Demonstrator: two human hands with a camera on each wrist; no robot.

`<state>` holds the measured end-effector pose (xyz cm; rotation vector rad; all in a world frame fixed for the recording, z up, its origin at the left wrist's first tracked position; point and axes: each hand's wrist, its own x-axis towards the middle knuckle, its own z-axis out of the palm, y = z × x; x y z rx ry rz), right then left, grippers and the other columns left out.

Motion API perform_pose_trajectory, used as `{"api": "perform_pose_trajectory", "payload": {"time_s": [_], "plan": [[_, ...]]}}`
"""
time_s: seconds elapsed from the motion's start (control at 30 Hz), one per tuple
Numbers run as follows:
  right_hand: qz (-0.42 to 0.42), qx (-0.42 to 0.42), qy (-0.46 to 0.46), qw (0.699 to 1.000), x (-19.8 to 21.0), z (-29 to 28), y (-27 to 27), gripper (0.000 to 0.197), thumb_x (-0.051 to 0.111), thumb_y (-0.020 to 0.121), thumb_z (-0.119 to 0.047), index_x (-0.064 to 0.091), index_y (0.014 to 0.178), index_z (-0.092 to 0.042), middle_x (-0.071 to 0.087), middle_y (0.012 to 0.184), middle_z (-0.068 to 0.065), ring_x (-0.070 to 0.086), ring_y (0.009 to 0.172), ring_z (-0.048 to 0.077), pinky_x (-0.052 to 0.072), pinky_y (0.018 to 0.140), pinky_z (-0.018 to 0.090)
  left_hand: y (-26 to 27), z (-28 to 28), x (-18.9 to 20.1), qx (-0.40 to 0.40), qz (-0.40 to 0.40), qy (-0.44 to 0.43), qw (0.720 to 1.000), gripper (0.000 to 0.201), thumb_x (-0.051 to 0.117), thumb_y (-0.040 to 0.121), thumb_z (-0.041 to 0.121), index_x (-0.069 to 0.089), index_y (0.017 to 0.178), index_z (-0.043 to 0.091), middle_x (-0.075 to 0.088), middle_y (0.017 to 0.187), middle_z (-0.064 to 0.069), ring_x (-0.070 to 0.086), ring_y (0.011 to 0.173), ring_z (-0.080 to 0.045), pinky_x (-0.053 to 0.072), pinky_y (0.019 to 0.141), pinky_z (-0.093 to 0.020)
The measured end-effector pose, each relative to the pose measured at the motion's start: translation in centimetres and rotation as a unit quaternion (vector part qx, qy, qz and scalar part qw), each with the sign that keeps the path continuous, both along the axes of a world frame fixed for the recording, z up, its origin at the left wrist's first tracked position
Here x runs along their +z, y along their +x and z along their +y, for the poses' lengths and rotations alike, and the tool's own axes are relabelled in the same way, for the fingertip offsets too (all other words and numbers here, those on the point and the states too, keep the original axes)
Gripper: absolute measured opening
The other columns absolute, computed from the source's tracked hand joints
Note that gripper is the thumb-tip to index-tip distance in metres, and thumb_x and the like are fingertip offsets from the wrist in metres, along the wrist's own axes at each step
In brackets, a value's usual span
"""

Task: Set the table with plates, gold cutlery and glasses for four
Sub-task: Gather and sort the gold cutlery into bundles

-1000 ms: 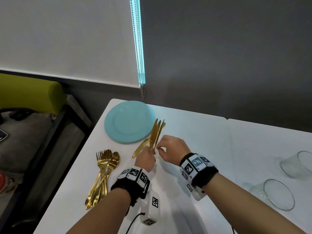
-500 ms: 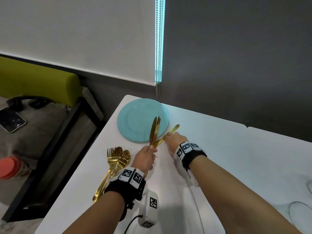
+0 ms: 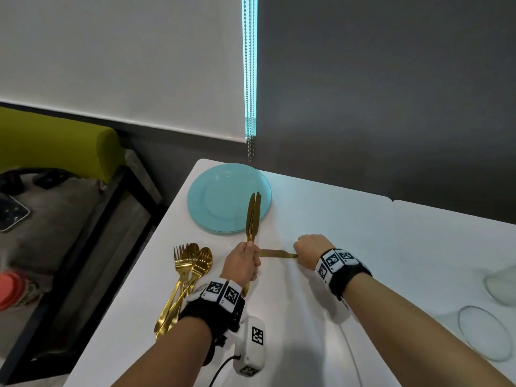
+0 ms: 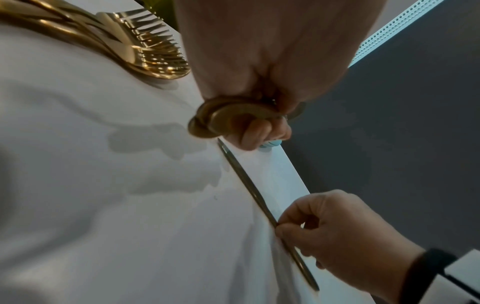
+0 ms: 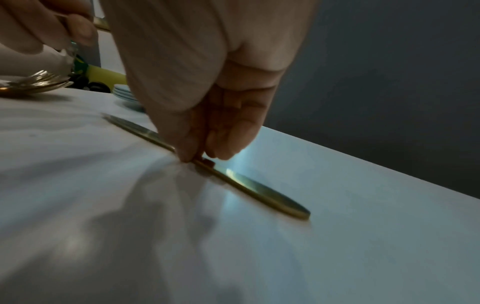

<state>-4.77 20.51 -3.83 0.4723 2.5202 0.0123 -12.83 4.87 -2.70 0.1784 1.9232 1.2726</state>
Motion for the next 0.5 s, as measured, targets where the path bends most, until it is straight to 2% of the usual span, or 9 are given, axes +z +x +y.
{"api": "perform_pose_trajectory", "payload": {"time_s": [0.1,0.17,0.23,0.27,0.3,0.37,0.43,0.47,0.5], "plan": [[-0.008,-0.045,-0.003,0.999,0.3,-0.4,2.6,0.026,0.045,0.091,-0.014,0.064,0.107,-0.007,0.064,0.11,0.01,0.062,0.1,0.026,0.047,0.078,0.031,0.7,0.0,0.2,-0.01,0.0,0.001,1.0,0.031,0.029,0.102,0.026,0.051,0.085,0.013,0.049,0.065,-0.003,0.042,0.053,-0.013,0.037,0.048,-0.022],[0.002,-0.096,-0.008,0.995,0.4,-0.8,4.5,0.024,0.046,0.089,-0.018,0.065,0.1,-0.009,0.066,0.106,0.009,0.061,0.088,0.025,0.044,0.071,0.029,1.0,-0.1,0.3,-0.007,-0.003,0.011,1.0,0.03,0.029,0.102,0.026,0.05,0.086,0.012,0.05,0.066,-0.004,0.043,0.052,-0.014,0.038,0.047,-0.022],[0.053,-0.199,-0.038,0.978,0.7,-1.2,6.2,0.02,0.05,0.085,-0.022,0.067,0.088,-0.012,0.069,0.097,0.006,0.055,0.076,0.022,0.041,0.065,0.025,1.4,-0.1,0.4,0.001,-0.016,0.02,1.0,0.03,0.028,0.102,0.025,0.049,0.089,0.008,0.05,0.067,-0.006,0.046,0.052,-0.016,0.041,0.046,-0.023],[0.101,-0.271,-0.074,0.954,0.8,-1.4,6.9,0.019,0.053,0.082,-0.022,0.069,0.084,-0.011,0.07,0.089,0.005,0.054,0.073,0.02,0.044,0.064,0.024,1.7,-0.2,0.5,0.005,-0.027,0.026,0.999,0.03,0.028,0.103,0.024,0.048,0.09,0.007,0.051,0.067,-0.008,0.049,0.053,-0.017,0.044,0.045,-0.024],[0.163,-0.349,-0.128,0.914,0.9,-1.6,7.3,0.018,0.057,0.08,-0.021,0.07,0.079,-0.01,0.069,0.079,0.005,0.056,0.068,0.019,0.047,0.061,0.025,1.9,-0.1,0.6,0.009,-0.038,0.03,0.999,0.03,0.028,0.103,0.024,0.048,0.089,0.006,0.052,0.068,-0.01,0.052,0.054,-0.019,0.047,0.046,-0.024],[0.269,-0.482,-0.275,0.787,1.5,-2.4,7.7,0.015,0.061,0.079,-0.014,0.069,0.068,-0.007,0.064,0.065,0.007,0.055,0.054,0.018,0.049,0.053,0.024,2.6,-0.2,0.9,0.004,-0.057,0.031,0.998,0.03,0.029,0.102,0.023,0.047,0.086,0.007,0.056,0.071,-0.012,0.058,0.058,-0.022,0.051,0.051,-0.026],[0.306,-0.547,-0.396,0.671,2.4,-3.8,7.3,0.012,0.062,0.081,-0.009,0.067,0.073,-0.004,0.065,0.07,0.009,0.05,0.049,0.016,0.041,0.045,0.023,3.3,-0.2,1.2,-0.014,-0.079,0.034,0.996,0.027,0.03,0.102,0.021,0.047,0.088,0.005,0.058,0.073,-0.014,0.06,0.061,-0.023,0.052,0.055,-0.027],[0.306,-0.56,-0.431,0.638,2.8,-4.4,6.9,0.01,0.062,0.083,-0.009,0.066,0.078,-0.002,0.066,0.074,0.008,0.048,0.048,0.015,0.038,0.044,0.022,3.7,-0.3,1.3,-0.023,-0.087,0.037,0.995,0.025,0.031,0.102,0.02,0.046,0.09,0.003,0.058,0.074,-0.014,0.06,0.061,-0.023,0.052,0.055,-0.027],[0.299,-0.564,-0.453,0.622,3.2,-5.0,6.5,0.009,0.061,0.084,-0.01,0.066,0.082,-0.001,0.066,0.076,0.006,0.047,0.049,0.014,0.036,0.042,0.021,4.1,-0.4,1.3,-0.033,-0.089,0.04,0.995,0.024,0.031,0.102,0.02,0.045,0.093,0.002,0.059,0.074,-0.014,0.06,0.061,-0.023,0.052,0.055,-0.027]]}}
